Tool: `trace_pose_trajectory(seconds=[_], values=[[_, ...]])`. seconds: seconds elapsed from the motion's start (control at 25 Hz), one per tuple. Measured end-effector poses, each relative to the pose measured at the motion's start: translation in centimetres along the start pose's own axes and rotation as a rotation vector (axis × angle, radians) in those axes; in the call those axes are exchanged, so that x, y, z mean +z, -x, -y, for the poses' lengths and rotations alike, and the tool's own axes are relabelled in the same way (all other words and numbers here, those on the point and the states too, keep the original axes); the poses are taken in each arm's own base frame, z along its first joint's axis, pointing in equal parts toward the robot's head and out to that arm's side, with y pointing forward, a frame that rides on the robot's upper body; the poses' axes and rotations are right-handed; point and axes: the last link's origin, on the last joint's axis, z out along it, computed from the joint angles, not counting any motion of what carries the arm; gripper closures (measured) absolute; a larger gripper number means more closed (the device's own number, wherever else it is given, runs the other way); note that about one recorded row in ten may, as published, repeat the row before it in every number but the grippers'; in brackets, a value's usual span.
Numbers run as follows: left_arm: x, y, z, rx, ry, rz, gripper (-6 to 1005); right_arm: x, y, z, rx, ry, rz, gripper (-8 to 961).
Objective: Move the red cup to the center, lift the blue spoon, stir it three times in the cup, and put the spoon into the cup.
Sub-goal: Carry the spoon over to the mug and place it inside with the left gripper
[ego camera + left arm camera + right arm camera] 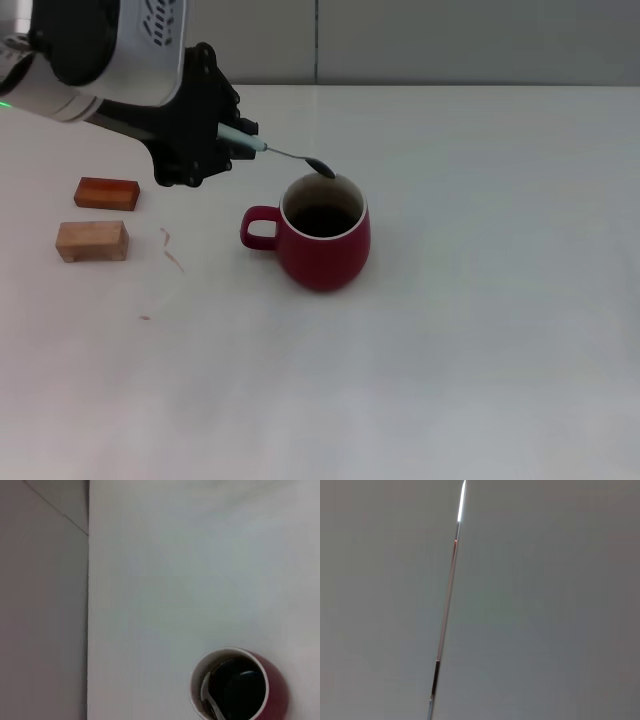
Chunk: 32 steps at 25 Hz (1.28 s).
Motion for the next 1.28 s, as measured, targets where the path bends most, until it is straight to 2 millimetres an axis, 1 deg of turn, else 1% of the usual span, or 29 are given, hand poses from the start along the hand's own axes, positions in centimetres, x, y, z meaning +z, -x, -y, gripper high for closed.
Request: trace_pose_trajectory(seconds=[0.12, 0.44, 0.92, 1.16, 1.2, 1.28], values=[[0.3, -0.5, -0.1, 0.039, 0.008, 0.044, 853, 0.0, 0.0, 0.0, 0.000, 0.001, 0.001, 321], [0.9, -1.5, 0.0, 0.097, 0.018, 0.070, 853, 0.0, 0.0, 0.0, 0.000, 0.002, 0.000, 321], [2.6, -2.8, -0.7, 0.185, 0.048, 0.103, 852, -0.3, -0.1, -0.1, 0.002, 0.002, -0.006, 320], [3.4, -2.7, -0.8, 0.185, 0.054, 0.106, 852, -0.4, -0.1, -0.2, 0.004, 0.004, -0.007, 320], [4.1, -2.3, -0.9, 0.182, 0.064, 0.123, 852, -0.4, -0.2, -0.2, 0.004, 0.005, -0.008, 320], [4.5, -2.1, -1.0, 0.179, 0.069, 0.131, 852, -0.4, -0.2, -0.2, 0.003, 0.005, -0.009, 320]])
